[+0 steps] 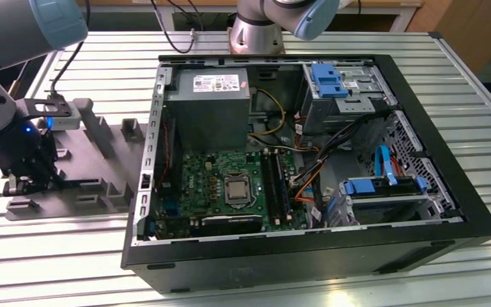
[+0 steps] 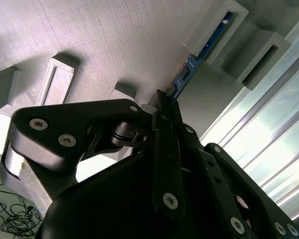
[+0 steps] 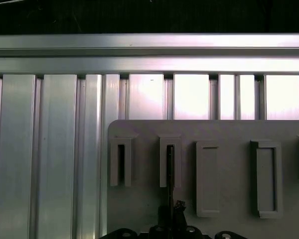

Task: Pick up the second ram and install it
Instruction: 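Pick up the second ram and move it above second insertion slot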

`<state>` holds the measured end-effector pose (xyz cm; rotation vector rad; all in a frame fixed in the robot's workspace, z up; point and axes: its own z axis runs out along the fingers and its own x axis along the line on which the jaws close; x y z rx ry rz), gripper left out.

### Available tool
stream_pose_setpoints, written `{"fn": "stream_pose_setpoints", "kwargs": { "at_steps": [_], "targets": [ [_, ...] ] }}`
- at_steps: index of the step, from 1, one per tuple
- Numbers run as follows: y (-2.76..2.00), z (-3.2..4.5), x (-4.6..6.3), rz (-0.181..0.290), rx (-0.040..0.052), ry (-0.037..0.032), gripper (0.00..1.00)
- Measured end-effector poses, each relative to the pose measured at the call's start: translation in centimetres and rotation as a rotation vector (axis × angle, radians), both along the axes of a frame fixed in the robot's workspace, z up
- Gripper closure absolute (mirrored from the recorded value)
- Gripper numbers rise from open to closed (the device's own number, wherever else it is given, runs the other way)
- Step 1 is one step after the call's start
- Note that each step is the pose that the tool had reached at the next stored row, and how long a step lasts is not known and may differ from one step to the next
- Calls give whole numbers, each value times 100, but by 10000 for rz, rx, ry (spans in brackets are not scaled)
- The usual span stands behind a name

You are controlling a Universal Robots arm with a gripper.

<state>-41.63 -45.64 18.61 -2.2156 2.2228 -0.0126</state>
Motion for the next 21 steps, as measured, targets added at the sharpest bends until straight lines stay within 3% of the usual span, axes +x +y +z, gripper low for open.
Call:
{"fn": "stream_pose_setpoints", "kwargs": {
  "at_steps": [6,12,21],
  "targets": [
    [0,17,0,0,0,0,86],
    [0,115,0,0,0,0,86],
    [0,122,0,0,-1,0,86]
  ]
}}
